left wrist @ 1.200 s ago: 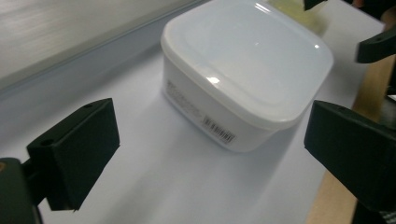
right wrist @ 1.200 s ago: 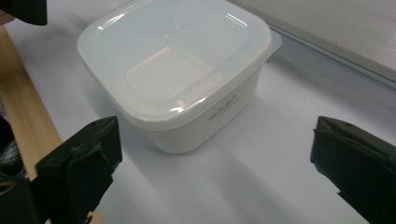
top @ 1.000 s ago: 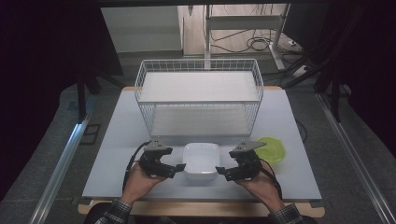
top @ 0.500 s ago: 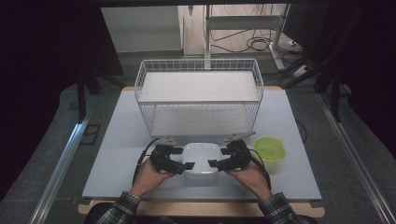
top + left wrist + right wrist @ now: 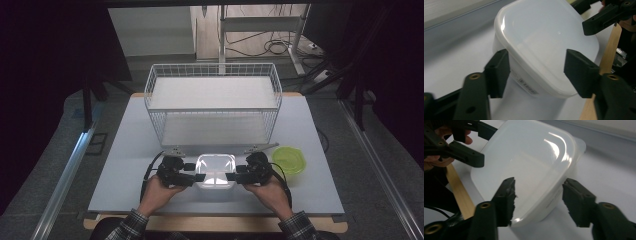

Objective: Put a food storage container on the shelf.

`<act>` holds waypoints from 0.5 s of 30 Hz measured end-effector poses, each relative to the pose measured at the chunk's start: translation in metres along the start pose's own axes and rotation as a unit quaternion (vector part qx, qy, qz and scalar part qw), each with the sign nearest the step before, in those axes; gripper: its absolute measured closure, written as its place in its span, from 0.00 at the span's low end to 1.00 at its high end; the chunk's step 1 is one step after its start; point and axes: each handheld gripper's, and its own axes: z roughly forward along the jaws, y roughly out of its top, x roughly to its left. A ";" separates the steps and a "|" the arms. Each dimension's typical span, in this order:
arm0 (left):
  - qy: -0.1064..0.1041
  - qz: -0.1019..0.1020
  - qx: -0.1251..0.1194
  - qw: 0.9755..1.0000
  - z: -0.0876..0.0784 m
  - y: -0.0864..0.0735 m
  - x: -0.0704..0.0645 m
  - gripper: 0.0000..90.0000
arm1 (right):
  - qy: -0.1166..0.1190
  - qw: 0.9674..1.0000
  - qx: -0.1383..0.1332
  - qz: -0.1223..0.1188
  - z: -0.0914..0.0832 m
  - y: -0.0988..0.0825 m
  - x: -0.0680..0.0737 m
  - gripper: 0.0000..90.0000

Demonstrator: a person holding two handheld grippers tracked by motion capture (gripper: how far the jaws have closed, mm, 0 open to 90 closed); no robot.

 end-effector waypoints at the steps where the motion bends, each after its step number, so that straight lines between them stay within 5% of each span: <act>1: 0.005 -0.002 -0.002 1.000 -0.001 -0.001 -0.002 0.47 | 0.002 1.000 0.000 0.010 -0.002 -0.002 0.001 0.57; 7: 0.037 -0.024 0.001 0.999 -0.010 -0.003 -0.016 0.61 | -0.006 1.000 0.000 0.028 -0.011 -0.006 0.008 0.71; 15: 0.063 -0.031 -0.035 0.997 -0.019 -0.006 -0.021 0.82 | -0.025 0.998 -0.031 0.039 -0.015 -0.006 0.009 0.87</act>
